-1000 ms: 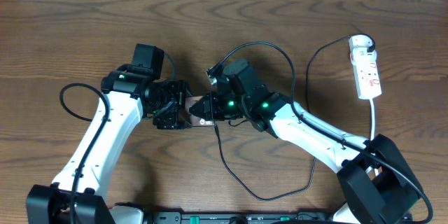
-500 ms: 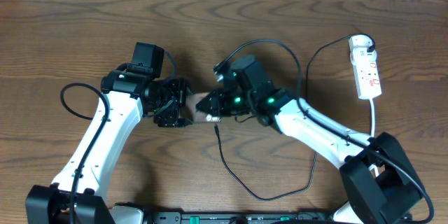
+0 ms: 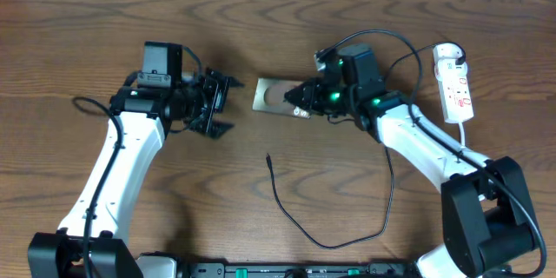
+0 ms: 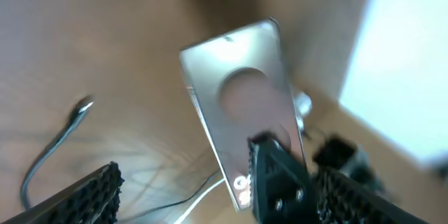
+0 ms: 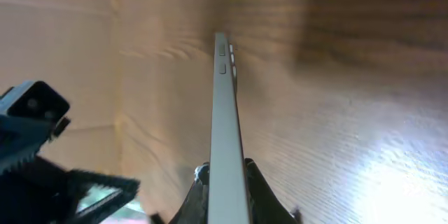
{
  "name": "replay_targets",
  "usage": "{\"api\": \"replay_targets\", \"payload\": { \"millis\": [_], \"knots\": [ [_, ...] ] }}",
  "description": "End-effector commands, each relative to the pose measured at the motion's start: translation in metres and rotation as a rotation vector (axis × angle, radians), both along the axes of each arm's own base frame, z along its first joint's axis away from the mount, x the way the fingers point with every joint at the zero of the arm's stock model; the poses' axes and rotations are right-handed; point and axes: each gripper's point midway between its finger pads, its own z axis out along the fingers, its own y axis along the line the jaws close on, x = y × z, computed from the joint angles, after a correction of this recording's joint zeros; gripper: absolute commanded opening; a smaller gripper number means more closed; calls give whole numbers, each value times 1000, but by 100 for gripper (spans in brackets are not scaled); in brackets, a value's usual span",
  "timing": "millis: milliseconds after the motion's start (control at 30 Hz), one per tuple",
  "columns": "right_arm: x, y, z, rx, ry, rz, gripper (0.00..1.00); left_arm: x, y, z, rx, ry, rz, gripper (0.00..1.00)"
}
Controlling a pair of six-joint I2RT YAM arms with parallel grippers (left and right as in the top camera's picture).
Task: Plug charger to phone and switch on socket
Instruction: 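Open the left gripper and pull the phone right with the right gripper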
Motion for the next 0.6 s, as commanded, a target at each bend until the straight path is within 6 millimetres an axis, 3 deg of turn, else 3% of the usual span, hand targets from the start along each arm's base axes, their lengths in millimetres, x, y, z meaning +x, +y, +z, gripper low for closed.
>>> {"api": "replay_targets", "payload": {
  "millis": [0,233,567],
  "knots": [
    [7,6,32,176,68,0,1,7,-18,34,-49,-291,-258,86],
    [28,7,75,361,84,-74,1,24,-25,58,-36,-526,-353,84],
    [59,-9,69,392,188,-340,1,41,-24,79,-55,-613,-304,84]
  ]
}}
